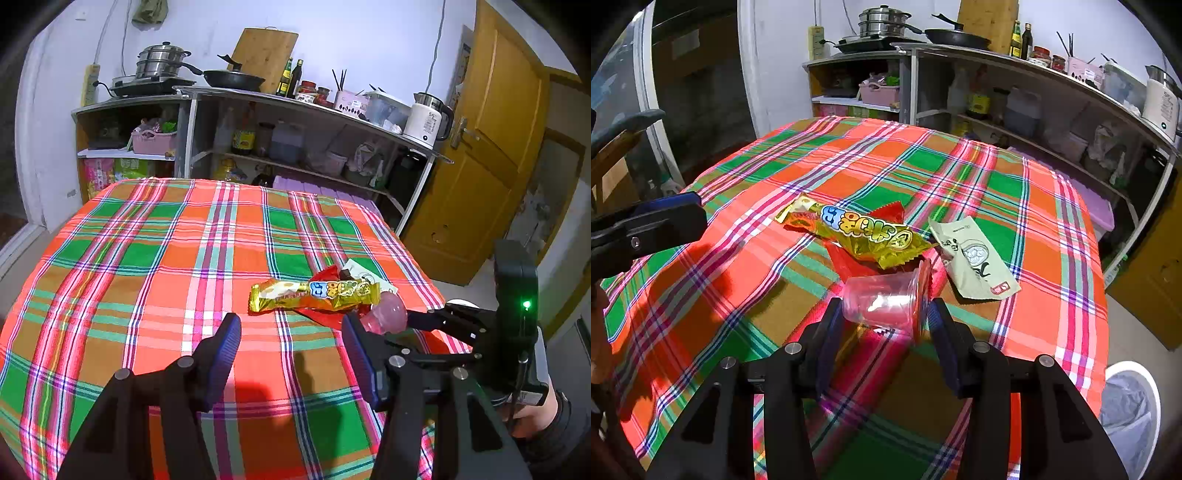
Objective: Collect trash
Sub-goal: 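Grasp the second clear plastic cup with the right tool, then grasp the gold candy wrapper with the left tool, then carry the gold wrapper over the bin and open the left tool while the right tool carries the cup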
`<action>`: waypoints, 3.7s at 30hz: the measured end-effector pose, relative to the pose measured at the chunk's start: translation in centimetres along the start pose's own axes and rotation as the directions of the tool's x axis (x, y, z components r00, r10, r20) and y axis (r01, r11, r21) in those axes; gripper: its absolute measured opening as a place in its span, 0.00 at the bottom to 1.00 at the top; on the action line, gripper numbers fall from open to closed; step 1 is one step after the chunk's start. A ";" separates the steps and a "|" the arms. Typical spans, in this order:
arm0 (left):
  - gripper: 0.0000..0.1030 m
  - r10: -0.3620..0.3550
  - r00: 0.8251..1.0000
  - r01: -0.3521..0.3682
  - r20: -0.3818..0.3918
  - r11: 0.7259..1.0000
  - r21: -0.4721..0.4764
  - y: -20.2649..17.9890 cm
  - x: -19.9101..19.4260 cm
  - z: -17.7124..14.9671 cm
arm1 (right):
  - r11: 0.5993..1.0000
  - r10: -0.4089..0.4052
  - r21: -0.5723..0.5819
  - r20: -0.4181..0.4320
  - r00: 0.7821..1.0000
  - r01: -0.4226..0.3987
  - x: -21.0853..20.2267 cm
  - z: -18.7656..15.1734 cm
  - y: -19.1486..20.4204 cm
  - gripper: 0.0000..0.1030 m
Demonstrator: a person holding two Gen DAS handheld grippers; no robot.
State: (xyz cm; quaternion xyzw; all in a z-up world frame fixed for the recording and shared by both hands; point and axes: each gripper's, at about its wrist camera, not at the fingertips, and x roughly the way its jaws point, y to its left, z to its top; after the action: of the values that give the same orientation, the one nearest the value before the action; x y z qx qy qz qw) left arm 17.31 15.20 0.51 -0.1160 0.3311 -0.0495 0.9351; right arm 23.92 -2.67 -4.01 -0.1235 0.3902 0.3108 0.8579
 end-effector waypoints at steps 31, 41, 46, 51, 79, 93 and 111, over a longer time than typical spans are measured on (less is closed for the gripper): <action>0.55 -0.027 0.980 0.085 -0.196 0.952 0.295 -4.3 10.1 1.4 | 0.983 0.061 0.170 0.044 0.997 -0.067 -4.4 -3.2 -4.2 0.43; 0.17 0.049 0.978 0.031 -0.203 0.927 0.374 -6.3 9.7 -0.5 | 0.977 0.049 0.206 0.051 0.998 -0.058 -5.7 -4.4 -5.4 0.43; 0.10 0.011 0.987 0.042 -0.161 0.946 0.321 -6.8 7.3 -0.7 | 0.972 0.035 0.230 0.071 0.997 -0.050 -7.2 -5.2 -6.1 0.43; 0.10 -0.042 0.991 0.076 -0.126 0.955 0.286 -8.3 4.9 -1.0 | 0.966 0.017 0.254 0.097 0.995 -0.041 -9.2 -6.2 -6.7 0.43; 0.10 -0.321 0.942 0.337 -0.102 0.887 0.317 -23.6 1.2 -2.3 | 0.898 -0.211 0.423 0.173 0.962 0.121 -20.1 -12.4 -12.8 0.43; 0.10 -0.351 0.920 0.390 -0.174 0.867 0.311 -27.3 5.2 -3.1 | 0.851 -0.261 0.500 0.133 0.956 0.163 -20.3 -15.1 -16.2 0.43; 0.10 -0.322 0.899 0.404 -0.298 0.872 0.276 -29.5 11.4 -4.5 | 0.798 -0.255 0.570 0.028 0.966 0.194 -17.0 -17.7 -19.9 0.43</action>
State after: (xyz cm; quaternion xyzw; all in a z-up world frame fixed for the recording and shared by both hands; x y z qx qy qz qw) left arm 22.89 -16.10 -2.45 -0.0108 0.4016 -0.2943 0.8672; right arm 17.41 -33.62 -3.73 0.1054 0.4018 0.0839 0.9057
